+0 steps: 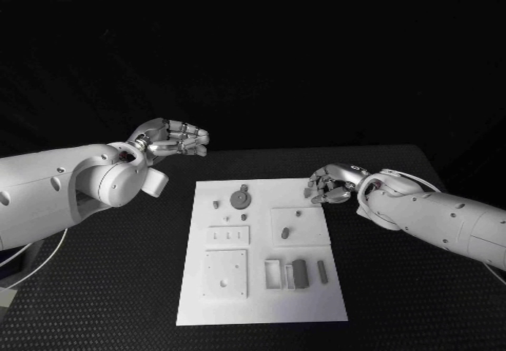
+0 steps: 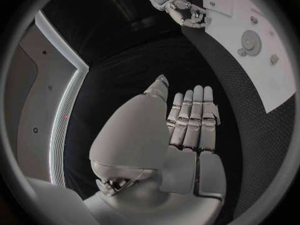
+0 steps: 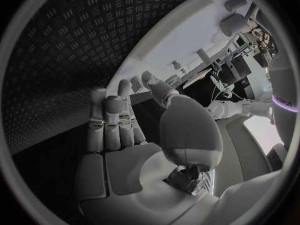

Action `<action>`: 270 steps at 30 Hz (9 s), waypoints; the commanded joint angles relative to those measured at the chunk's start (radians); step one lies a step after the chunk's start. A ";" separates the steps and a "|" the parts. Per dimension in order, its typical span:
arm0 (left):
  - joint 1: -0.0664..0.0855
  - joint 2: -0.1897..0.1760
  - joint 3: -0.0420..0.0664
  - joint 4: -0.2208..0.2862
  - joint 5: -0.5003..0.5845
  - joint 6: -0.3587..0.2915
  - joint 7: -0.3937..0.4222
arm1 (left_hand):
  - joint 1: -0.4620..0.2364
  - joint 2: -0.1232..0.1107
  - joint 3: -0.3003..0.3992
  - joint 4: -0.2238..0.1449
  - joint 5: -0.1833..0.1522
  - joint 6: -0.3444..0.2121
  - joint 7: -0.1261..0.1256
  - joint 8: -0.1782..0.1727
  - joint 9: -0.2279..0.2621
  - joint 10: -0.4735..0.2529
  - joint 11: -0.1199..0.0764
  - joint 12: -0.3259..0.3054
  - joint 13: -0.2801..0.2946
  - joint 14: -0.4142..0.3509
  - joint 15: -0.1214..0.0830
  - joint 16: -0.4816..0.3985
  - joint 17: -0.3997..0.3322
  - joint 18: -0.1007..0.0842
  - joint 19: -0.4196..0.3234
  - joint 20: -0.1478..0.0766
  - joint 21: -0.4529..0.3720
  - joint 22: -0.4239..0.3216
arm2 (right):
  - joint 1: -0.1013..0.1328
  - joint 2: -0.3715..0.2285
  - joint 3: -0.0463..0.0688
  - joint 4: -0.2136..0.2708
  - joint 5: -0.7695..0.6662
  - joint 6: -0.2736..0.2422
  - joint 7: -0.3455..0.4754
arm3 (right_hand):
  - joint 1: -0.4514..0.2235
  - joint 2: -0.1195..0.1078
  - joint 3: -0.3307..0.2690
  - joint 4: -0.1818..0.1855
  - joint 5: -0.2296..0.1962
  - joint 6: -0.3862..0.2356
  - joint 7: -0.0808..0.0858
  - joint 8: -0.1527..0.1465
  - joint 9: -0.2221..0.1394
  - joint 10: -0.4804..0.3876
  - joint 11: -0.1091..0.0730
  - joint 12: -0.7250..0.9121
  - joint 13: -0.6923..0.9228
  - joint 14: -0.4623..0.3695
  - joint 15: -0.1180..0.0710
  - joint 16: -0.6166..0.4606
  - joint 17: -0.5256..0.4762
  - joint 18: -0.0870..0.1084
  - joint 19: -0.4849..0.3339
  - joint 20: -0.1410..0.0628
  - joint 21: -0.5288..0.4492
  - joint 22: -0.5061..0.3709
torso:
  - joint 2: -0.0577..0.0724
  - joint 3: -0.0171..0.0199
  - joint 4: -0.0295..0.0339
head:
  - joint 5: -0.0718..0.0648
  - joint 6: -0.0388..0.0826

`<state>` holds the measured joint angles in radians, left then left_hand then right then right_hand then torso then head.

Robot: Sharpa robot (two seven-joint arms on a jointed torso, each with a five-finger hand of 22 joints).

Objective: Assemble the parts on the task board

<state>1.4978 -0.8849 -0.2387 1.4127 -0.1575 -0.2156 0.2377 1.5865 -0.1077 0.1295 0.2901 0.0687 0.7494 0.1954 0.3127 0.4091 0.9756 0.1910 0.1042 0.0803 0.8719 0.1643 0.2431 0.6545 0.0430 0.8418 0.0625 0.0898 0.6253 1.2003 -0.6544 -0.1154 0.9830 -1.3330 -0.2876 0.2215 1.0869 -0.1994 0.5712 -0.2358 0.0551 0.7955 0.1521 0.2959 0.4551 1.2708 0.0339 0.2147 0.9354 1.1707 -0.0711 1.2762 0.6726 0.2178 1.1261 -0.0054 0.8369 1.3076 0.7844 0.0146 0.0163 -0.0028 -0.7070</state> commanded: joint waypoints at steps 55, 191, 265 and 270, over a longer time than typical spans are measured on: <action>0.001 -0.007 0.001 0.014 -0.006 0.012 0.004 | -0.008 0.000 -0.004 -0.001 -0.004 -0.002 0.016 -0.002 -0.002 -0.002 0.005 -0.006 -0.002 0.002 0.000 -0.007 0.003 -0.008 -0.004 0.001 -0.005 -0.002 | -0.017 0.060 0.000 -0.051 -0.008 0.001 -0.014 | -0.016 0.124 0.002 -0.022 0.003 0.070 -0.012 0.017 0.020 -0.036 -0.008 0.183 0.182 0.019 -0.012 0.046 0.039 0.044 0.018 -0.016 0.049 0.023 | -0.001 0.0029 -0.0030 | 0.012 -0.013; -0.010 0.161 0.000 0.086 -0.391 0.064 -0.571 | -0.290 0.103 -0.259 0.005 -0.019 0.215 -0.057 0.010 -0.010 0.219 -0.135 0.165 0.380 0.222 -0.143 0.217 0.250 -0.002 0.228 -0.140 0.146 0.149 | 0.049 0.090 0.075 0.490 -0.278 -0.007 -0.432 | -0.042 0.091 0.016 -0.021 0.003 0.178 -0.048 0.042 0.063 -0.001 -0.041 0.210 0.161 0.054 -0.045 0.052 0.066 0.044 0.049 -0.038 0.078 0.016 | -0.016 0.0005 -0.0112 | 0.042 -0.012; -0.010 0.155 0.000 0.084 -0.232 0.004 -0.547 | 0.001 0.132 -0.023 -0.002 0.002 0.297 -0.097 0.042 0.030 0.312 -0.168 0.154 0.432 0.287 -0.174 0.262 0.285 -0.014 0.277 -0.169 0.159 0.185 | 0.044 0.105 0.075 0.480 -0.271 -0.018 -0.437 | -0.046 0.084 0.017 -0.020 0.003 0.171 -0.046 0.033 0.065 -0.002 -0.040 0.208 0.156 0.055 -0.044 0.046 0.068 0.044 0.048 -0.040 0.075 0.015 | -0.016 0.0014 -0.0091 | 0.045 -0.021; -0.010 0.155 0.000 0.083 -0.194 -0.010 -0.550 | -0.008 0.125 -0.010 -0.004 0.081 0.314 -0.105 0.048 0.044 0.328 -0.175 0.156 0.442 0.296 -0.180 0.272 0.297 -0.016 0.280 -0.175 0.164 0.196 | 0.044 0.108 0.075 0.475 -0.271 -0.023 -0.439 | -0.052 0.067 0.019 -0.013 0.003 0.151 -0.038 0.018 0.062 -0.015 -0.033 0.202 0.152 0.047 -0.037 0.038 0.068 0.044 0.042 -0.036 0.066 0.012 | -0.016 0.0018 -0.0098 | 0.047 -0.022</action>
<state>1.4863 -0.7329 -0.2413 1.4945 -0.4129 -0.1960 -0.3336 1.5836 0.0191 0.0968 0.3037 0.1484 1.0327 0.1150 0.3448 0.4096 1.2908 0.0224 0.2584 0.5220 1.1634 -0.0164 0.5136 0.9521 0.0153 1.1174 -0.1123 0.2522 0.8216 1.2464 -0.5496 -0.0393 1.4567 -1.6000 -0.3050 -0.2218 1.0347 -0.1269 0.5895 -0.2509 0.0542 0.9548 0.1149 0.3156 0.5178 1.2596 -0.0015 0.4220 1.0876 1.2250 -0.1087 1.3178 0.7386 0.2181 1.1740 -0.0385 0.9051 1.3073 0.7681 0.0163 0.0065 0.0421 -0.7282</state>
